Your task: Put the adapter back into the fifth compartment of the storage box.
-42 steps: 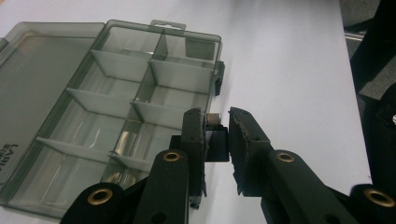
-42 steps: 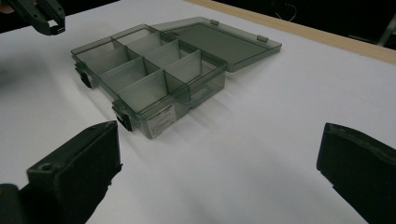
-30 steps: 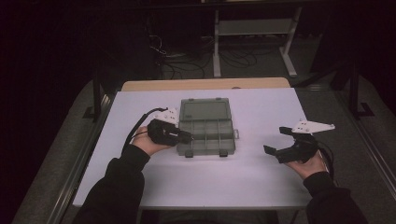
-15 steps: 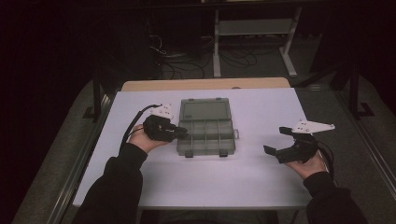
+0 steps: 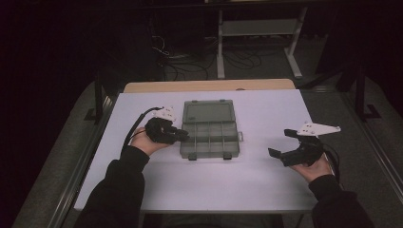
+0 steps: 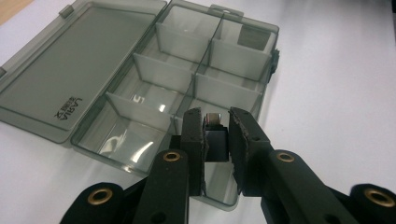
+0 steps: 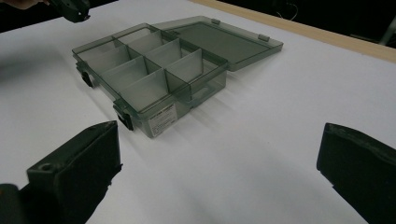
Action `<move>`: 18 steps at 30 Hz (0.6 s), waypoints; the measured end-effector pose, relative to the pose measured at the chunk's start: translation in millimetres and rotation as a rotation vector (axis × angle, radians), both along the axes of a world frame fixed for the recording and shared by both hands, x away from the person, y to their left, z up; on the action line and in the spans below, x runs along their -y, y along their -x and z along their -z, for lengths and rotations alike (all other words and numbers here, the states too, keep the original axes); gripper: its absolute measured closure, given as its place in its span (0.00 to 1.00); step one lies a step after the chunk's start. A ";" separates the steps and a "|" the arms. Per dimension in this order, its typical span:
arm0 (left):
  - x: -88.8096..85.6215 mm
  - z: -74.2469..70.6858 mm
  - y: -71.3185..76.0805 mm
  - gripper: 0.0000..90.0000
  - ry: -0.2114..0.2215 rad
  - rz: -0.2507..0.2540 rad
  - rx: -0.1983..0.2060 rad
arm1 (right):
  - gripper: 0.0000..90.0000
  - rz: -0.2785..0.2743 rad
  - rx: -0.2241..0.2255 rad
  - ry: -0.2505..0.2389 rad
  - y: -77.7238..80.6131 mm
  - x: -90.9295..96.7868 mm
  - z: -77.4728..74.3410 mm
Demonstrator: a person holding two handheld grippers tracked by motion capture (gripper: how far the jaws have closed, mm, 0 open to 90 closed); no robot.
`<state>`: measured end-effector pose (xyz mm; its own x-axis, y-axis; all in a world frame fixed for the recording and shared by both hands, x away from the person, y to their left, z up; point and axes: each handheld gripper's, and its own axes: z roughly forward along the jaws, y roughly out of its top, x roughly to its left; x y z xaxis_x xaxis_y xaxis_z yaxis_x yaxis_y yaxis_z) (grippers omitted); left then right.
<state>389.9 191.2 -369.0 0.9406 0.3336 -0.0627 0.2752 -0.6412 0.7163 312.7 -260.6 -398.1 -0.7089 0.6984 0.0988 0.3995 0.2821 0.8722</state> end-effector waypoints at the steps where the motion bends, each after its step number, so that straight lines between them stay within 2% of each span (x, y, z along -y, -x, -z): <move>1: -0.3 0.7 -0.4 0.85 -0.003 -0.001 -0.001 | 0.00 0.000 0.000 0.000 0.0 0.0 0.0; 18: 9.8 13.9 -5.3 0.85 -0.065 0.007 -0.024 | 0.00 -0.003 0.000 0.001 0.0 -0.2 0.2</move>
<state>395.2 181.5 -382.9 0.9415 0.3310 -0.0637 0.2870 -0.6883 0.6663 312.8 -260.3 -398.3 -0.7106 0.6967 0.0983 0.3988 0.2838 0.8720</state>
